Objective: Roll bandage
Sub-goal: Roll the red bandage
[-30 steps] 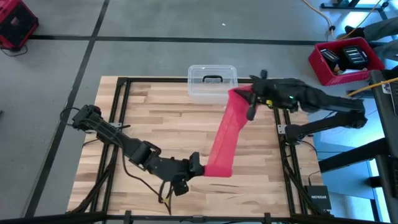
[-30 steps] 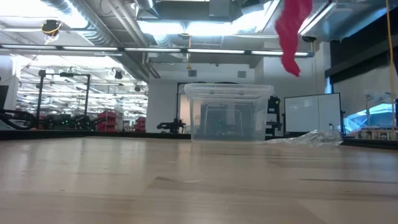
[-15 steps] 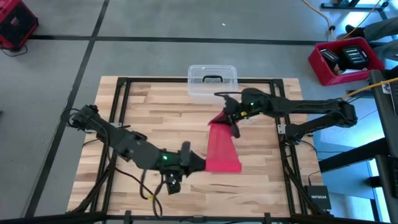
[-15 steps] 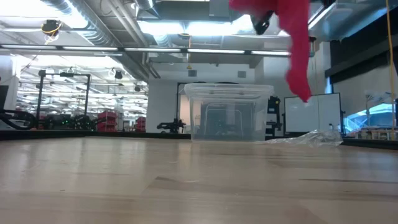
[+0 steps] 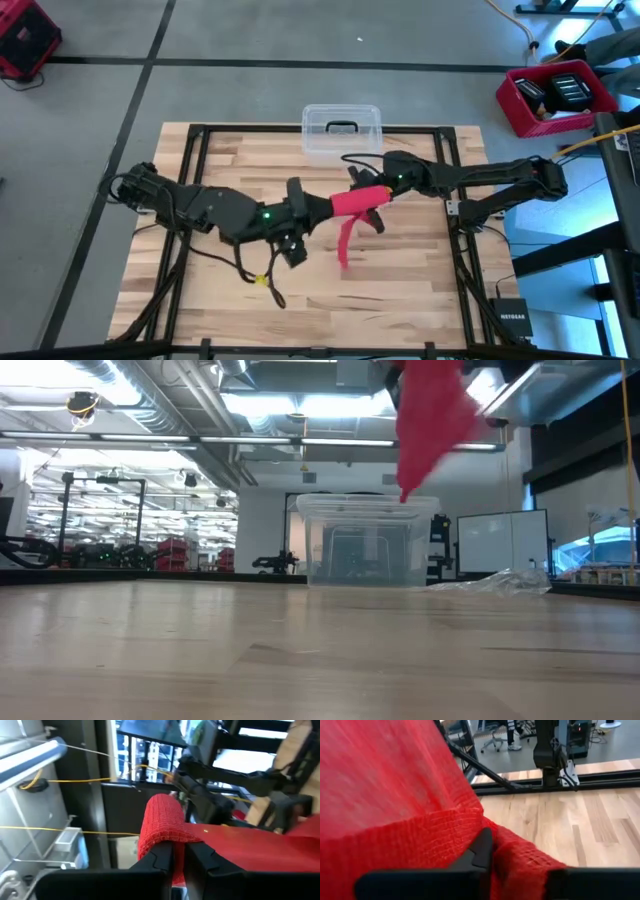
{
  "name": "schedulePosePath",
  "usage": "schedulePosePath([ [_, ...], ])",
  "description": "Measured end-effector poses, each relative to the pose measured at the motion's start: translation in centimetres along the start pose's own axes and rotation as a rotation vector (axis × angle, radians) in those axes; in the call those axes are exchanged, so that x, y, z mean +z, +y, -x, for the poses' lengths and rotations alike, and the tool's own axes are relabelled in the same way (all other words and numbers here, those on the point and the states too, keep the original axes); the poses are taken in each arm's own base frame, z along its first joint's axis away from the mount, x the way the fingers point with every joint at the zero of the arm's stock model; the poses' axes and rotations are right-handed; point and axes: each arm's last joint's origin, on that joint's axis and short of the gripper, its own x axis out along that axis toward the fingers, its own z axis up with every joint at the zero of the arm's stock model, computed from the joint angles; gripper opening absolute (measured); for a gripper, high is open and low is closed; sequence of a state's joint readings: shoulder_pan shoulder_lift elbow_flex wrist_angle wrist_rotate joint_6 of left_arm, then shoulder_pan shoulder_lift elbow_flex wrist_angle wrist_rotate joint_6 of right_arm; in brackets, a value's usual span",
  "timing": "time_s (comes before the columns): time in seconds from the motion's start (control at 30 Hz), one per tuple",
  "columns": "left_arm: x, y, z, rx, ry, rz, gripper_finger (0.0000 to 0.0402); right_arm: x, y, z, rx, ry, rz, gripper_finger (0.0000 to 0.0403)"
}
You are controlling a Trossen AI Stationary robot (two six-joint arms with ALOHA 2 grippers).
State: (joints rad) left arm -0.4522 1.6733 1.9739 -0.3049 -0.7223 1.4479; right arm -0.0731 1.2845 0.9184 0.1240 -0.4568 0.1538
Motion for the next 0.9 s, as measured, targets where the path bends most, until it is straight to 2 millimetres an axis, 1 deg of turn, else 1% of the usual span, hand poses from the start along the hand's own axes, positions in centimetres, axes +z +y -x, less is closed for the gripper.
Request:
schedulePosePath([
  [0.17, 0.0, -0.8, 0.1, -0.065, 0.008, 0.021, 0.0017, 1.0, 0.9, 1.4, 0.000, -0.037, 0.010, 0.0141],
  [0.23, 0.1, -1.0, 0.2, -0.081, 0.008, 0.034, 0.0017, 2.2, 1.4, 2.3, -0.016, -0.040, -0.006, 0.0179],
  [0.3, 0.2, -1.1, 0.4, -0.094, 0.005, 0.047, 0.0017, 3.3, 2.0, 3.3, -0.034, -0.033, -0.017, 0.0209],
  [0.4, 0.5, -1.4, 0.6, -0.118, -0.017, 0.072, 0.0017, 4.8, 2.6, 4.4, -0.087, -0.029, -0.039, 0.0238],
  [0.53, 0.6, -1.8, 0.8, -0.166, -0.048, 0.114, 0.0017, 6.0, 3.1, 5.1, -0.103, 0.000, -0.191, 0.0254],
  [0.6, 0.5, -2.2, 0.8, -0.199, -0.037, 0.135, 0.0017, 6.8, 3.3, 5.4, -0.104, -0.026, -0.223, 0.0255],
  [0.77, 0.0, -3.4, 1.0, -0.293, 0.007, 0.144, 0.0017, 8.9, 4.0, 6.2, -0.085, -0.102, -0.376, 0.0251],
  [0.9, -0.3, -4.1, 1.1, -0.352, 0.043, 0.162, 0.0017, 10.6, 4.7, 7.0, -0.042, -0.149, -0.379, 0.0251],
])
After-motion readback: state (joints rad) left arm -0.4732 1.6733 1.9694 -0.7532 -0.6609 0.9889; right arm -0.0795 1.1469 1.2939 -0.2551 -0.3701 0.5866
